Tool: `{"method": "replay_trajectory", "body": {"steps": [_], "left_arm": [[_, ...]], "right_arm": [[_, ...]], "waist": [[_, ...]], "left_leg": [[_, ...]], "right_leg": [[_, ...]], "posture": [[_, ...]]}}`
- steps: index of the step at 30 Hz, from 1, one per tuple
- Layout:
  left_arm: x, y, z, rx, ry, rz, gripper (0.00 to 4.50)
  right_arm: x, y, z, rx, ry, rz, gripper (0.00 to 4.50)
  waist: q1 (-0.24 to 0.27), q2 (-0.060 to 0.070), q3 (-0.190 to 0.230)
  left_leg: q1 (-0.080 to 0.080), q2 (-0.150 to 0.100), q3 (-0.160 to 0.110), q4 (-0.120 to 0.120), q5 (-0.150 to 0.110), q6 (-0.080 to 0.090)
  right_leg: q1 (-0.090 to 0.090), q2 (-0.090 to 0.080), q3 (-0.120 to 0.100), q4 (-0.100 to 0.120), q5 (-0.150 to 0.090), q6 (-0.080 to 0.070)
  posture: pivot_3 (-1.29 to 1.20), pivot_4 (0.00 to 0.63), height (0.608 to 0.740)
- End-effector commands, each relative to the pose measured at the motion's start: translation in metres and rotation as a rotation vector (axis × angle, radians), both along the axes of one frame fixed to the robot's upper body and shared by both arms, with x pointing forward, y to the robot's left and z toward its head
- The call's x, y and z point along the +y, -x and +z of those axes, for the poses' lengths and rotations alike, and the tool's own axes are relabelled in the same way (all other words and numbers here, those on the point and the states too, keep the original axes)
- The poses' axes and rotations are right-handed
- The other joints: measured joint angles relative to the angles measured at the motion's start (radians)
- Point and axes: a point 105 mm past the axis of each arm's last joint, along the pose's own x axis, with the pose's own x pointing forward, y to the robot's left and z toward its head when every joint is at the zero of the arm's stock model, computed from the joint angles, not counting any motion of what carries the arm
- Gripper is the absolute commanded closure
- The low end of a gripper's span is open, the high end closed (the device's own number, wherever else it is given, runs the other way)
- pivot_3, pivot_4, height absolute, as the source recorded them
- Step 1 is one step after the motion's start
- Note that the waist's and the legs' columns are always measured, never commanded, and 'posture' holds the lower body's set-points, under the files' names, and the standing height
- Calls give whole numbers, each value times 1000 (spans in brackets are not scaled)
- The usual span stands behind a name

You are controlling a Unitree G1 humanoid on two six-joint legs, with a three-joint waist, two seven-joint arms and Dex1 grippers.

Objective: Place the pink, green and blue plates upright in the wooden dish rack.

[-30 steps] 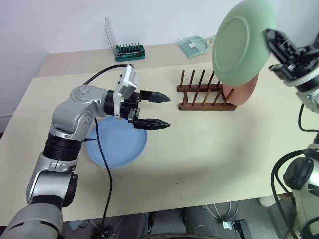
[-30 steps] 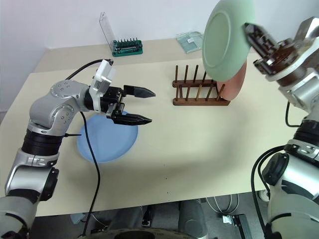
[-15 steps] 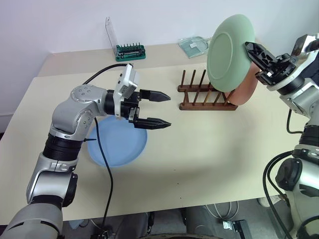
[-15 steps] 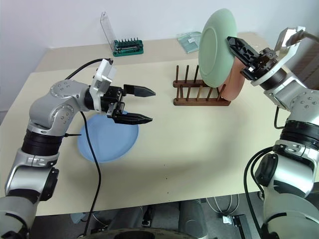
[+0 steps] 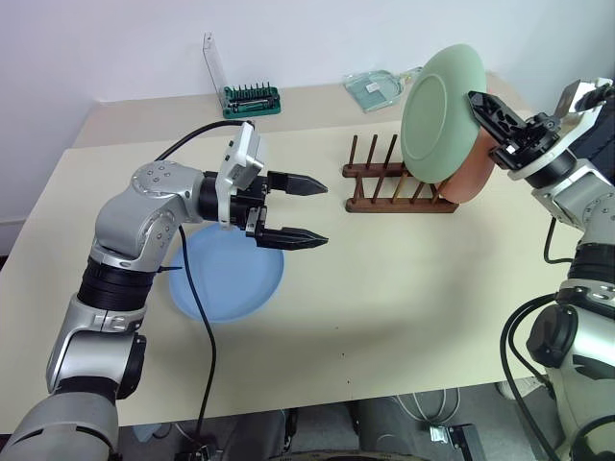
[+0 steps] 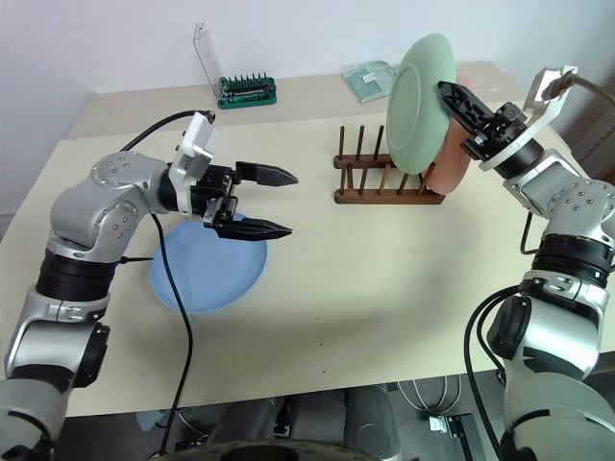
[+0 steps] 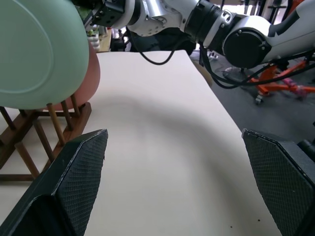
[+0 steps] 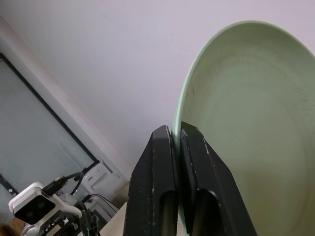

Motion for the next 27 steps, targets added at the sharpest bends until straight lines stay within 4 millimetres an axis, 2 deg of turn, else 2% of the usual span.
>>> {"method": "replay_trajectory", "body": {"steps": [1,5,8,15,23,27], "left_arm": [[4,4,12,-41,28,2,0],[4,4,13,-40,30,0,0],[3,3,14,-44,29,0,0],[3,4,13,-37,32,-4,0],[2,5,12,-33,30,-9,0],[1,4,12,-31,34,-11,0]], "right_arm": [[-3,3,12,-62,-3,-12,4432],[-2,2,7,-55,14,-17,4432],[-2,4,15,-70,-7,-8,4432],[-2,-2,1,-46,44,-41,4432],[-4,11,48,-143,-39,6,4432],[-4,14,56,-165,-26,3,4432]], "waist": [[0,0,0],[0,0,0],[0,0,0],[0,0,0],[0,0,0],[0,0,0]], "left_leg": [[0,0,0,0,0,0],[0,0,0,0,0,0],[0,0,0,0,0,0],[0,0,0,0,0,0],[0,0,0,0,0,0],[0,0,0,0,0,0]], "right_leg": [[0,0,0,0,0,0],[0,0,0,0,0,0],[0,0,0,0,0,0],[0,0,0,0,0,0],[0,0,0,0,0,0],[0,0,0,0,0,0]], "posture": [[0,150,740],[0,150,740],[0,150,740],[0,150,740],[0,150,740],[0,150,740]]}}
